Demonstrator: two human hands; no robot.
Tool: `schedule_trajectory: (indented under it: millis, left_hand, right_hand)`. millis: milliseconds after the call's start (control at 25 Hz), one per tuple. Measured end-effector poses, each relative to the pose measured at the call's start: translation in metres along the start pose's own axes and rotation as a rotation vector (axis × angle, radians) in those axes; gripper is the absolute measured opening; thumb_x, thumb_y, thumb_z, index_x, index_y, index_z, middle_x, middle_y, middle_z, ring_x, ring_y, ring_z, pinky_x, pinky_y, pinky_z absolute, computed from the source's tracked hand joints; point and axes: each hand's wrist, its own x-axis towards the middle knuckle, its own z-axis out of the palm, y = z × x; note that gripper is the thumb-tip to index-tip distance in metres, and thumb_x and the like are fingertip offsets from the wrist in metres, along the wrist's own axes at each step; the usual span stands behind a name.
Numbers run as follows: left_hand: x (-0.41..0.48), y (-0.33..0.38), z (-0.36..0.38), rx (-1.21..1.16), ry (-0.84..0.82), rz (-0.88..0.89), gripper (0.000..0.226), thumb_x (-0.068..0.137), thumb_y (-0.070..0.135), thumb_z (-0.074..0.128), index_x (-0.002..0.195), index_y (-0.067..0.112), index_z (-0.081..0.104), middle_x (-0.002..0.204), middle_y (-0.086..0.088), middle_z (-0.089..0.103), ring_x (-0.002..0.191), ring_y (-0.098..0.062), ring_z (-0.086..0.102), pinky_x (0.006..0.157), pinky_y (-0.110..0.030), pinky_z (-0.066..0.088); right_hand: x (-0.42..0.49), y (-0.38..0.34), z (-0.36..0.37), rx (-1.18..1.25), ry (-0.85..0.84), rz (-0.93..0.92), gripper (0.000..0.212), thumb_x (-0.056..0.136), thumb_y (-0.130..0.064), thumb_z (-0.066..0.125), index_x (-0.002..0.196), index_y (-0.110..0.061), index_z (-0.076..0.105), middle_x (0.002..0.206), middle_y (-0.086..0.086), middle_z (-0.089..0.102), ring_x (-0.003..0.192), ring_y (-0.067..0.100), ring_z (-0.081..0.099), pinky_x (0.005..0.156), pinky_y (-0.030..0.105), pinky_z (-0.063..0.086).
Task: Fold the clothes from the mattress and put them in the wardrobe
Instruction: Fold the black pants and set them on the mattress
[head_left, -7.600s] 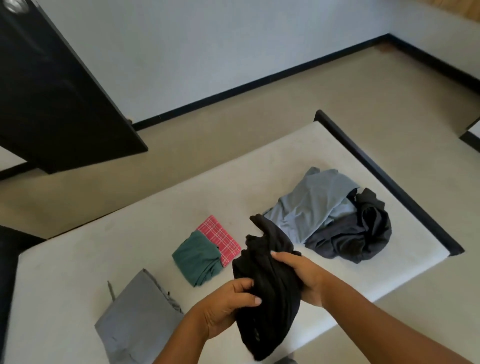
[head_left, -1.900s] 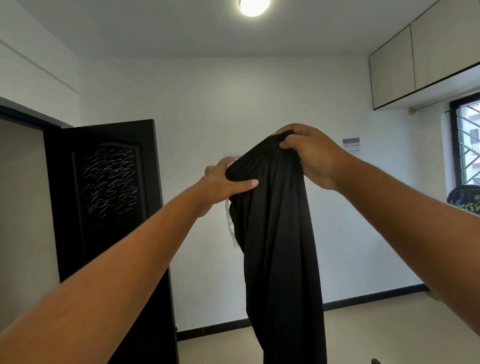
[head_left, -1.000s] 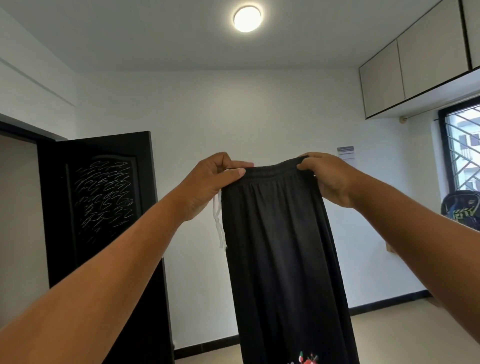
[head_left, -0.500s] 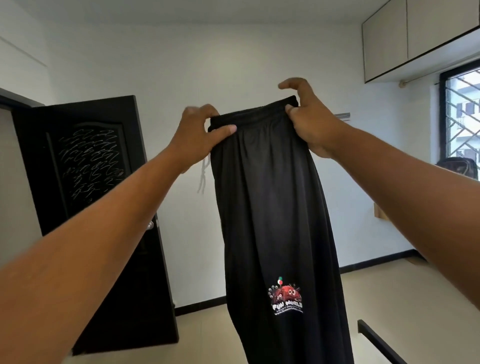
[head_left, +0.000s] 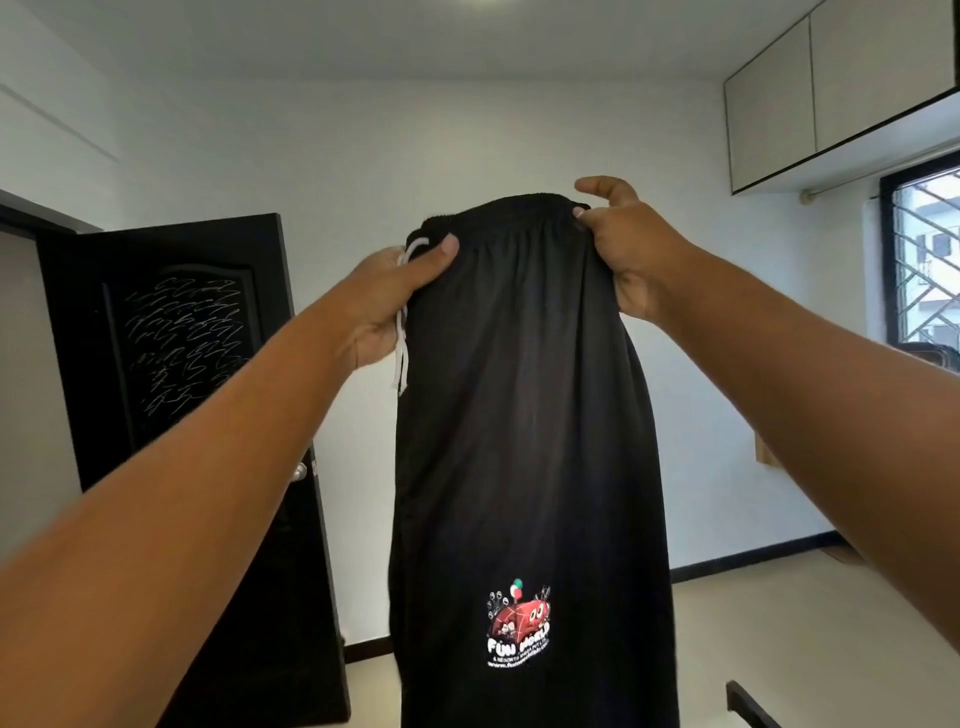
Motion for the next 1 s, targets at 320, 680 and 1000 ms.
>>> schedule_trajectory:
  millis: [320,680,1000]
  left_hand:
    - [-0.103,-0.129,0.036,-0.318,-0.224,-0.377,0.032,0.083,0.023,0.078,0.110,0.006,0.079,0.120,-0.018,0.073,0.108,-0.027,0.073,0.090,-0.037,0.061]
    - [-0.144,-0.139,0.021,-0.697,-0.032,-0.307,0.085,0.039,0.036,0.103,0.113,0.003,0.078,0.115,-0.018,0.075,0.098,-0.030,0.076,0.085,-0.041,0.062]
    - [-0.221,-0.207,0.063,-0.661,-0.104,-0.664,0.087,0.021,0.017,0.102,0.101,-0.008,0.078,0.102,-0.026,0.075,0.086,-0.038,0.076,0.071,-0.041,0.063]
  right_hand:
    - [0.009,0.006,0.021,0.169,-0.028,0.117,0.027,0.093,0.012,0.045,0.077,-0.008,0.055,0.072,0.010,0.057,0.063,0.021,0.058,0.069,0.032,0.058]
    - [0.003,0.061,-0.041,0.193,0.162,0.355,0.022,0.099,0.003,0.049,0.110,0.007,0.066,0.089,0.019,0.068,0.077,0.024,0.070,0.077,0.040,0.064]
    - [-0.019,0.116,-0.070,0.068,0.348,0.533,0.025,0.101,0.004,0.037,0.106,0.012,0.061,0.093,0.023,0.064,0.074,0.029,0.068,0.066,0.043,0.063]
